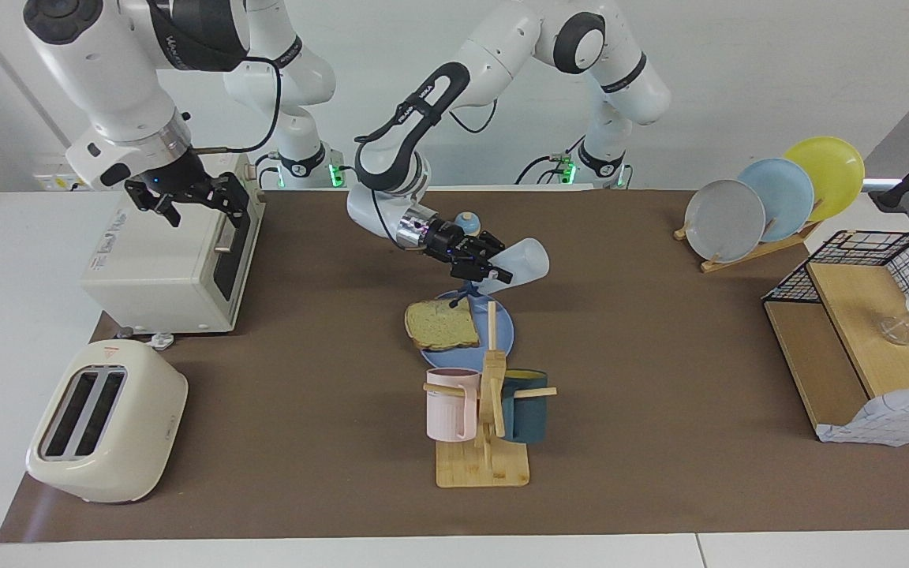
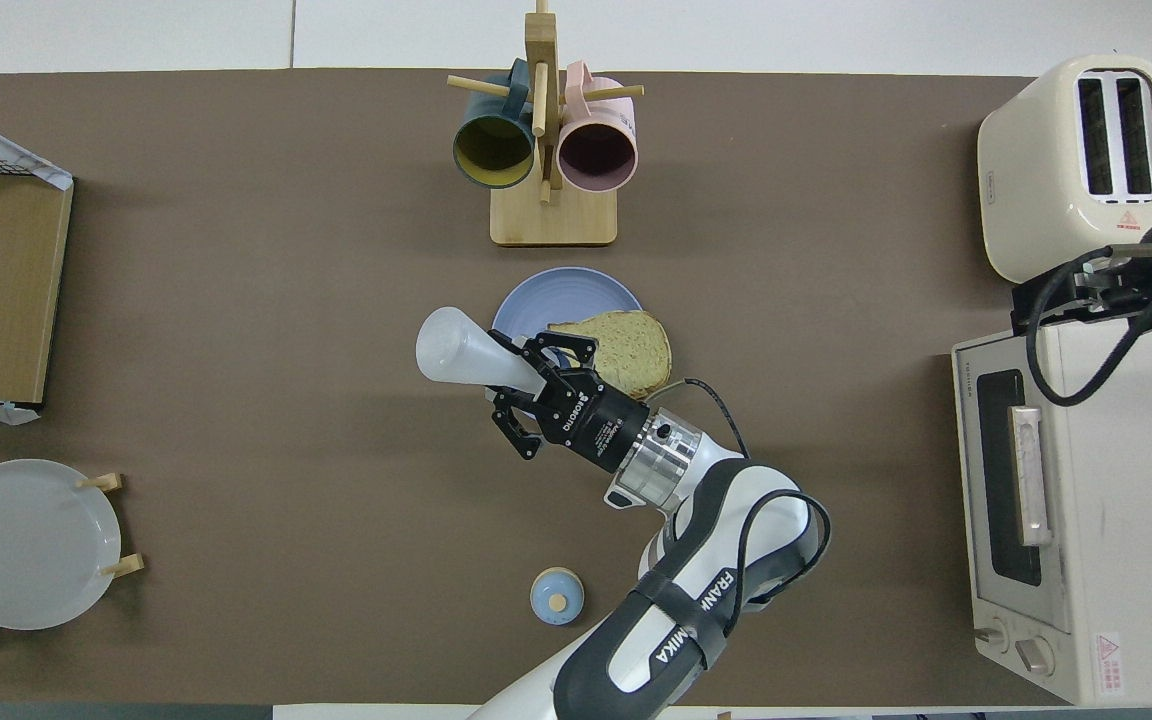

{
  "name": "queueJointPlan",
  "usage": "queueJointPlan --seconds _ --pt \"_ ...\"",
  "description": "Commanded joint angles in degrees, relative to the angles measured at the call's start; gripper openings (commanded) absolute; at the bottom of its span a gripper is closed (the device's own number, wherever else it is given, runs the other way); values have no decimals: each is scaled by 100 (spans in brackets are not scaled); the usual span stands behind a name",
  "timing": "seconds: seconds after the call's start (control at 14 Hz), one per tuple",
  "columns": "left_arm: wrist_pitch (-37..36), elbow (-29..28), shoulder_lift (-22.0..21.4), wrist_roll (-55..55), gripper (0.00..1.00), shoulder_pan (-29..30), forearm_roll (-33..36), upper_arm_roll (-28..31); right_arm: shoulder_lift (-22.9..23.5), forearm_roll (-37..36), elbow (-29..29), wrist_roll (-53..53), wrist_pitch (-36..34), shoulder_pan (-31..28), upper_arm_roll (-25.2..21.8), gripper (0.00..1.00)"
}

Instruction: Put bread on plate and add seasoning

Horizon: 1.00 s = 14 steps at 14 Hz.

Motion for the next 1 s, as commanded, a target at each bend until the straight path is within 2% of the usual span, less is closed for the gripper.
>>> queueJointPlan --seconds 0.0,0.21,0.43,0.93 --pt "-37 199 160 16 0 156 226 57 -101 7 -95 -129 10 -88 52 100" --pt "60 251 221 25 0 402 341 66 -101 7 -95 -129 10 -88 52 100" --pt "7 427 265 25 0 376 332 57 -101 7 -95 -129 10 -88 52 100" --pt "-336 752 291 25 0 -292 42 5 -101 7 -95 -121 10 -88 52 100"
